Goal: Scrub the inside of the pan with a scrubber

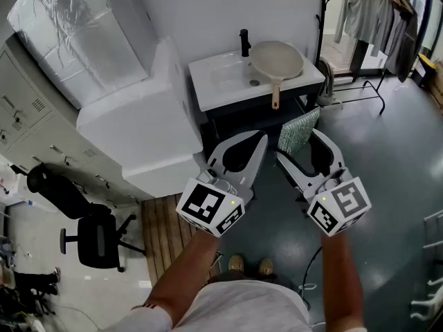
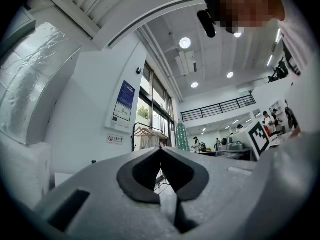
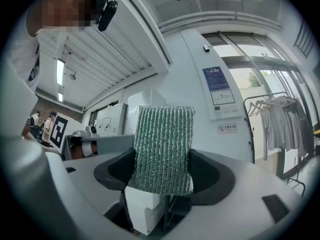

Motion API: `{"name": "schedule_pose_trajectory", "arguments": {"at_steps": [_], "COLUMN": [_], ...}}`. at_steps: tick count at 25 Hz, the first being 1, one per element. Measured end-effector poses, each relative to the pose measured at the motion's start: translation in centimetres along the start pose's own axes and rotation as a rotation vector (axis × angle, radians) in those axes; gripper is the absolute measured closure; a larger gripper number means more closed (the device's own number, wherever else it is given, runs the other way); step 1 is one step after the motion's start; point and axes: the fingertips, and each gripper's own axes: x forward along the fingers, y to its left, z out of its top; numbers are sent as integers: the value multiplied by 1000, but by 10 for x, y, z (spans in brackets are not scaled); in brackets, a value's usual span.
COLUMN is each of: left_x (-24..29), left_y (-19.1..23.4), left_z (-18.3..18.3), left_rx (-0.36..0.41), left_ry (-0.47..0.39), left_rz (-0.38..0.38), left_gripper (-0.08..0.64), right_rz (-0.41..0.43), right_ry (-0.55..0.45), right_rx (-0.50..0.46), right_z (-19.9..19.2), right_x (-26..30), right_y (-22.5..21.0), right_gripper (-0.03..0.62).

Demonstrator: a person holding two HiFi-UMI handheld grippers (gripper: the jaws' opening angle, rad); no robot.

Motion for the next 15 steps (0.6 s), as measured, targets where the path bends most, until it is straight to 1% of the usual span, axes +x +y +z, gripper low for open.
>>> {"name": "schedule_pose_trajectory", "arguments": {"at_steps": [15], "left_x": [9], "left_y": [3], "left_z": [-4], "left_rx": [-2], "left_ry": [1], "left_rz": [15], "left_gripper": [545], "right_rz": [5], "right_ry": [-16], "right_rx": [15], "right_z": [4], "right_x": [1], "right_y": [-13], "right_gripper": [249]}}
